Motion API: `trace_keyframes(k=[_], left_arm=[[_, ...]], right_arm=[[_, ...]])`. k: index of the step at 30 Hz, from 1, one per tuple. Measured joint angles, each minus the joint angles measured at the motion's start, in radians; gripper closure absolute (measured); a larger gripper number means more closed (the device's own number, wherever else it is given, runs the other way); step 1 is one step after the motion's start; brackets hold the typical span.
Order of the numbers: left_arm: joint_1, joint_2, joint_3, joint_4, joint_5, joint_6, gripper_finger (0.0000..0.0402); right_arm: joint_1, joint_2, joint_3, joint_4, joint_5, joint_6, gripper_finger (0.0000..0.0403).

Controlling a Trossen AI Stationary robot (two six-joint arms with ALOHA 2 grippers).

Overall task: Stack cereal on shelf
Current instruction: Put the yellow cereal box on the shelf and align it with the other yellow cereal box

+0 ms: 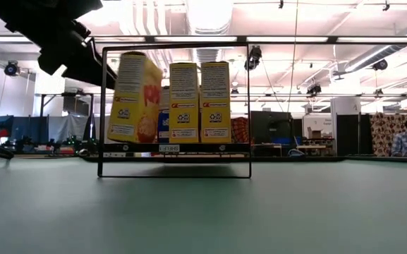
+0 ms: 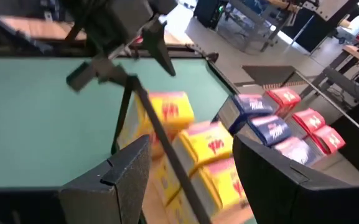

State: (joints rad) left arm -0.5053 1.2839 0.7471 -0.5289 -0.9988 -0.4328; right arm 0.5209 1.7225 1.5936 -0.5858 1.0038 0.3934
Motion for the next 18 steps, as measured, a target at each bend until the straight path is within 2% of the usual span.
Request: trace_keyframes(k=[4, 13, 18], left_arm=[[0.0, 0.0, 0.005, -0.006, 0.041, -0.012, 0.0169], [0.0, 0.001, 0.006, -0.015, 0.048, -0.028, 0.0169], [0.0, 0.001, 0.044, -0.087, 0.093, -0.036, 0.0169]], right_arm=[[0.035, -0.013, 0.0, -0.097, 0.003, 0.061, 0.0187], [0.104, -0.029, -0.001, -0.289, 0.018, 0.207, 0.0187], [0.143, -0.053, -0.002, -0.417, 0.01, 0.283, 0.0187]])
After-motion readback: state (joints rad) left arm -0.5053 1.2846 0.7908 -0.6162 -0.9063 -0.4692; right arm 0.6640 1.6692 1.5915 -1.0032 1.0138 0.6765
